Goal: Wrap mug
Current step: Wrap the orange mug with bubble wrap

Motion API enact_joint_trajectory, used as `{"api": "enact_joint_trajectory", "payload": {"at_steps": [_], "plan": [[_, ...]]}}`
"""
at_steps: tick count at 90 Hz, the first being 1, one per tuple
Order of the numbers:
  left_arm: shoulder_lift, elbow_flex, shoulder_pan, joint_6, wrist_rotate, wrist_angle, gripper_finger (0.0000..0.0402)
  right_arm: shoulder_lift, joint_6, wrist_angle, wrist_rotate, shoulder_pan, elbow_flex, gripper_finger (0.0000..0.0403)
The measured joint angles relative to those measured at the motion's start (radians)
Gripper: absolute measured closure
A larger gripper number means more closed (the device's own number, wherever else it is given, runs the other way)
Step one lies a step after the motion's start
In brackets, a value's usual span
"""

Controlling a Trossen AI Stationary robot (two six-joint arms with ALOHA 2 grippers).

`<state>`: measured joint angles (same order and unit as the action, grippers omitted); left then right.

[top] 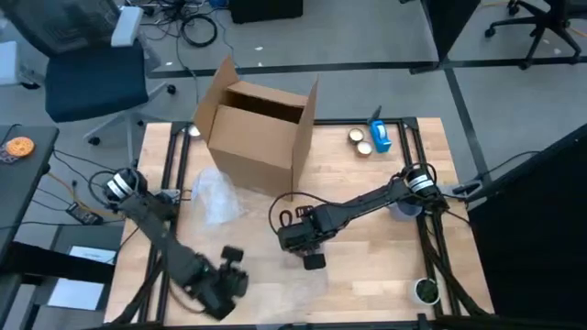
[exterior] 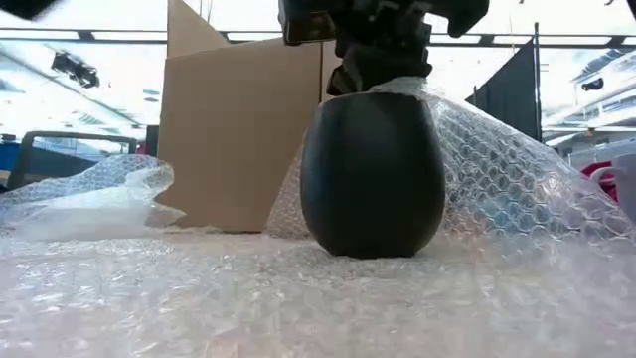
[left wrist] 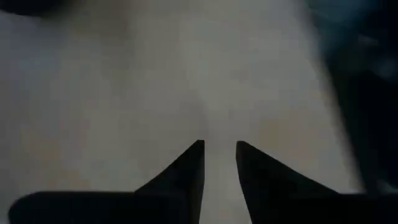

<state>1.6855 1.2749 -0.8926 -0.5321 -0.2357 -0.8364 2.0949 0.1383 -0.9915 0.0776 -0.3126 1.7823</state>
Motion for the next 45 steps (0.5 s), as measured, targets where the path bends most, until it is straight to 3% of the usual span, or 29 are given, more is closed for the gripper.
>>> {"api": "enact_joint_trajectory", "payload": {"at_steps": [24,45], "plan": [[0.001,-0.110,-0.067,-0.082,-0.033,0.026,0.0319,0.000,0.049,0.002,0.004,-0.002,0.001,0.0403],[0.002,-0.204,-0.048,-0.121,-0.027,0.150,0.0280,0.000,0.053,0.003,0.005,-0.013,0.001,0.0403]]}}
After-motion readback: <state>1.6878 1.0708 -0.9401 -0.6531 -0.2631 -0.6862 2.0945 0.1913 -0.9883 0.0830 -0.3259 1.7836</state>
